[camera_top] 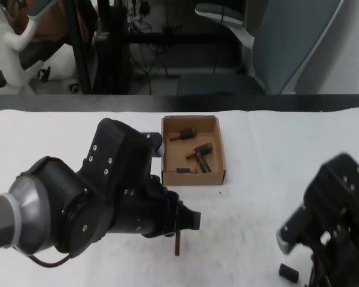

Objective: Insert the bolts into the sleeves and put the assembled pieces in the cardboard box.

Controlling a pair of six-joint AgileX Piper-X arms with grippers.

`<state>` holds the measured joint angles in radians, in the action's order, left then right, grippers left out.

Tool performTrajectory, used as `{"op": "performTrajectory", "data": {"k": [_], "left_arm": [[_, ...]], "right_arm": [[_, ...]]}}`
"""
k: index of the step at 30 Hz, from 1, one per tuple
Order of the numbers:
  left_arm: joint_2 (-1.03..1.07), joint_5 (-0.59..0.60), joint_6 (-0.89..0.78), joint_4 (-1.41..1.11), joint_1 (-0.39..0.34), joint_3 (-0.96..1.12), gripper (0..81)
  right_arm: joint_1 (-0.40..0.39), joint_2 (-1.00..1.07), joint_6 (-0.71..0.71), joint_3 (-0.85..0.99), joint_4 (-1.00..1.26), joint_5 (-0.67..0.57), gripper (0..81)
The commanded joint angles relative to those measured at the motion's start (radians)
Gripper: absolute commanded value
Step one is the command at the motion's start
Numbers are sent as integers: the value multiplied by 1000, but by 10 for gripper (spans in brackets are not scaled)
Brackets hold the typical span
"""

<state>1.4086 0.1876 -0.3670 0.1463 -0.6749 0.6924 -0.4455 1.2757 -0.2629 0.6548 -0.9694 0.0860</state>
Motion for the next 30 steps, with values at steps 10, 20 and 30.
{"op": "performTrajectory", "data": {"k": [10,20,30], "left_arm": [[-17,77,17,-22,2,1,17],[-17,118,29,-22,3,1,17],[-17,132,33,-22,3,1,17]], "right_arm": [[-4,36,-331,55,187,-17,554],[-2,203,-401,55,221,-11,540],[-2,253,-387,55,214,60,465]]}}
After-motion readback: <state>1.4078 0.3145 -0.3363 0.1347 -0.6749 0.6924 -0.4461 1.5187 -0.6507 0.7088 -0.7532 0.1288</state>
